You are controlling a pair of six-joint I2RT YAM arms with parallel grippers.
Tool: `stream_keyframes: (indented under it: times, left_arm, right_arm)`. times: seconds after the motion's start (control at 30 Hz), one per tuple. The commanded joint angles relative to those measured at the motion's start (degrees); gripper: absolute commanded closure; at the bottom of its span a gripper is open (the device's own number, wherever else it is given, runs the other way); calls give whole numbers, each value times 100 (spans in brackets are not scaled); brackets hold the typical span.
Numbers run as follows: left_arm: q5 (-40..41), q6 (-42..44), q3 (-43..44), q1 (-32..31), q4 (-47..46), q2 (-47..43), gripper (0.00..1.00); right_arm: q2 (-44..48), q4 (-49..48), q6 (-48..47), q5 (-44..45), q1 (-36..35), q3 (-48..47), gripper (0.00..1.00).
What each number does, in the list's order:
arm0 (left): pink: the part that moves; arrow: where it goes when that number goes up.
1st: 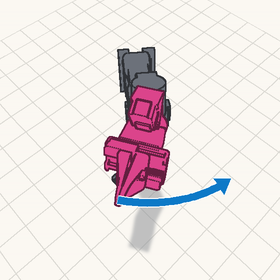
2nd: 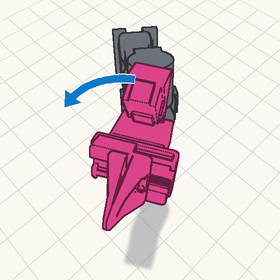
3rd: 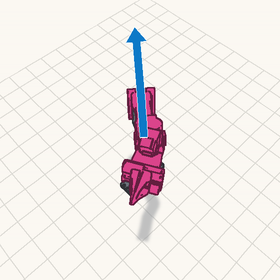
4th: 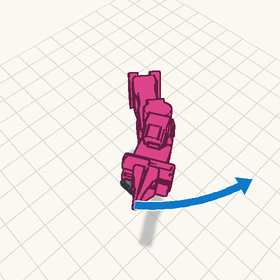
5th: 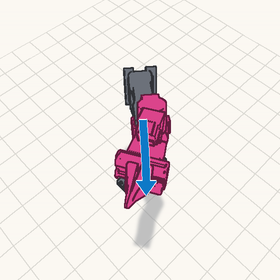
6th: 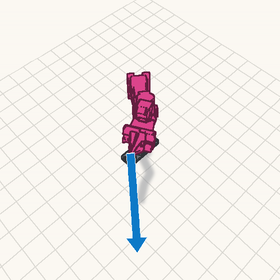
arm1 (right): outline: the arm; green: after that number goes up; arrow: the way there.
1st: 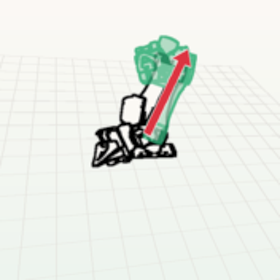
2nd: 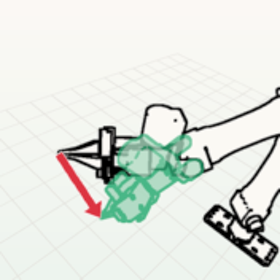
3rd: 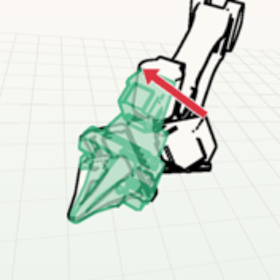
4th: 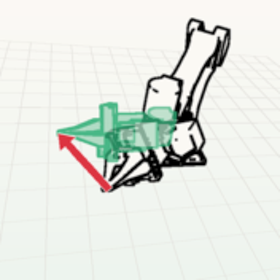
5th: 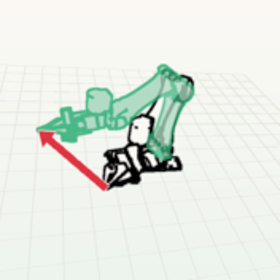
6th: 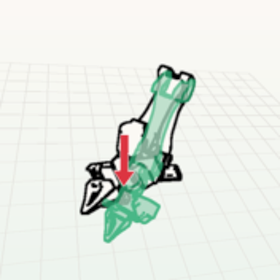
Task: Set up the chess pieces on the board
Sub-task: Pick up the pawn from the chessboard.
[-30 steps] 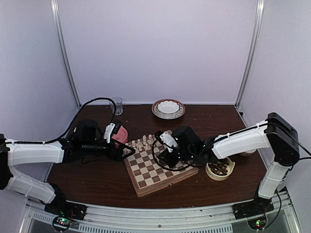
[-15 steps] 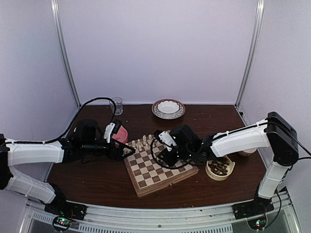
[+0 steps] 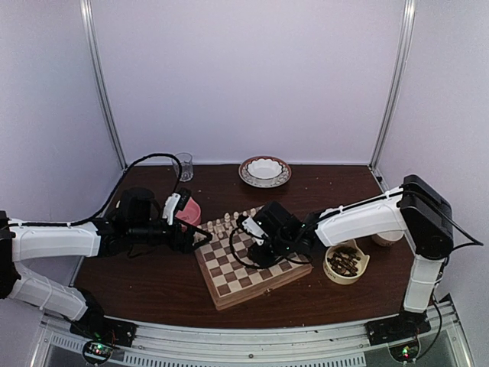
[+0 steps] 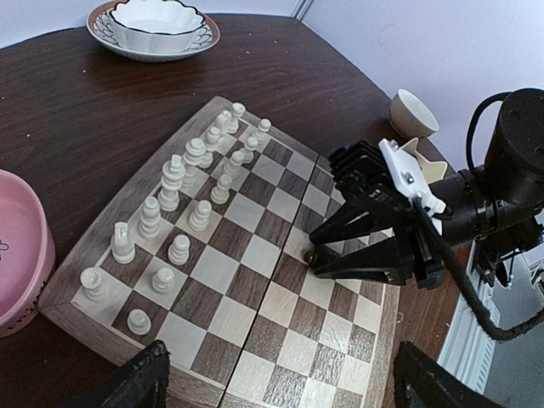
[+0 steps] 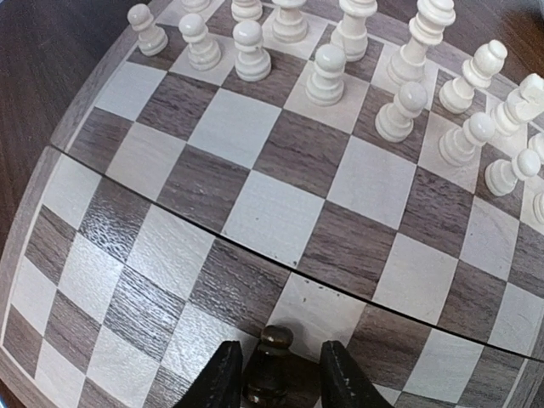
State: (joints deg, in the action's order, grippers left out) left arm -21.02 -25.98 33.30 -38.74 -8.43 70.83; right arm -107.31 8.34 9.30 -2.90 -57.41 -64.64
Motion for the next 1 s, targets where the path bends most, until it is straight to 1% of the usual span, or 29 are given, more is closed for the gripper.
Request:
stream_keyframes:
  times: [0.0, 0.1, 0.23, 0.53, 0.57, 0.7, 0.8, 0.97]
  left_arm:
    - [71, 119, 141, -37, 24, -76, 9]
    - [76, 119, 137, -37, 34, -80, 8]
    - [79, 119, 124, -33, 27, -102, 8]
    - [123, 146, 116, -37, 69, -127, 9]
    - [116, 150, 115, -37, 75, -126, 9]
    - [120, 146, 118, -37, 76, -123, 9]
    - [113, 146, 115, -37, 78, -146, 9]
    - [24, 116, 138, -37, 66, -106, 9]
  right_arm:
    - [-105, 290, -23, 155, -54, -171, 66]
    - [-76, 270, -40, 162, -86, -106, 69]
    - [-33, 281, -62, 259, -122, -51, 70]
    - [190, 303, -76, 530, -218, 101, 65]
    - [210, 294, -82, 543, -219, 120, 66]
    - [211, 315, -102, 527, -233, 95, 77]
    - [224, 296, -127, 512, -257, 101, 81]
    - [399, 107, -203, 403, -322, 216, 83]
